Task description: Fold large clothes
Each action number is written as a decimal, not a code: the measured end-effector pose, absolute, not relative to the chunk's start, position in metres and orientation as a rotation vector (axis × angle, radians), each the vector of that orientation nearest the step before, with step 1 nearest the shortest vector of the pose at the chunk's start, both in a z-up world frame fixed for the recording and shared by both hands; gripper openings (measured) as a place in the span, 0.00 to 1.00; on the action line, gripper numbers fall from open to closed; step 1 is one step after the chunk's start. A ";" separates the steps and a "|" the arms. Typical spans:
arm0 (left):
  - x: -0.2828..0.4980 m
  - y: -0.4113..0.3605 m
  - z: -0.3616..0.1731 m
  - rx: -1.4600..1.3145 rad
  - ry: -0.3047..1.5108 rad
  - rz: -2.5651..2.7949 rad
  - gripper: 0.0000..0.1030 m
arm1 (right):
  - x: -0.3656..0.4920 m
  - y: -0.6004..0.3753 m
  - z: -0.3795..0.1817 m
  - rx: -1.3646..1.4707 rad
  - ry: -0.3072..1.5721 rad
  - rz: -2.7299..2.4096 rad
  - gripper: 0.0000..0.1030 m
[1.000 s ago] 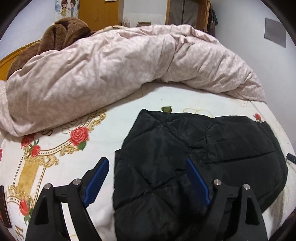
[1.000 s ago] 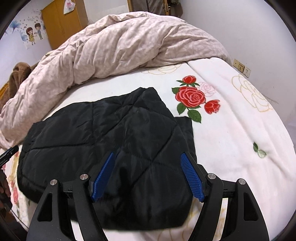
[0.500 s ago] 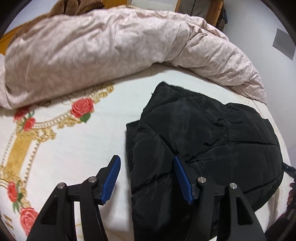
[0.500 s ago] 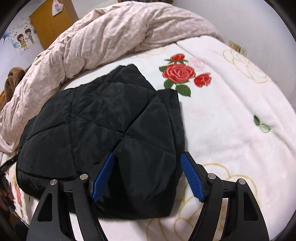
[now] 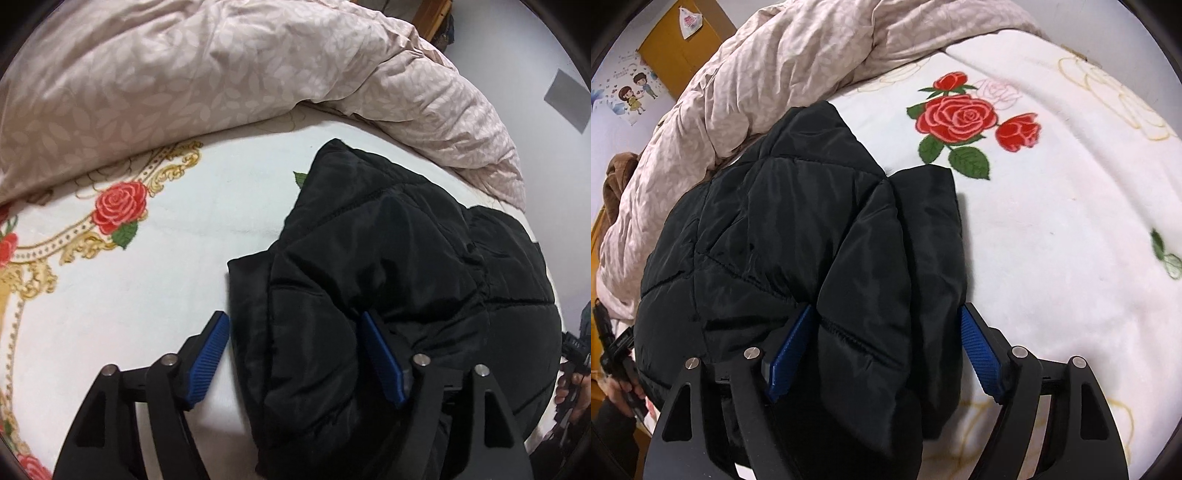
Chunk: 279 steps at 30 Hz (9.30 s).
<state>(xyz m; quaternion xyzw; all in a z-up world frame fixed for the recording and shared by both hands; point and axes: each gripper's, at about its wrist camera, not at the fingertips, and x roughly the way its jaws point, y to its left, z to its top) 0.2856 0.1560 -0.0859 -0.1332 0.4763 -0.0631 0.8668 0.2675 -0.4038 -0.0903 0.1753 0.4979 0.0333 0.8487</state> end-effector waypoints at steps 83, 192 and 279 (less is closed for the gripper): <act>0.241 0.266 0.028 -0.332 0.794 -0.096 0.27 | 0.286 -0.262 -0.014 0.435 0.916 0.407 0.24; 0.005 0.098 0.053 -0.141 0.840 0.112 0.83 | 0.034 -0.163 0.034 -0.046 0.843 0.261 0.54; -0.007 0.085 0.056 -0.170 0.825 0.150 0.83 | 0.030 -0.163 0.030 -0.055 0.857 0.265 0.54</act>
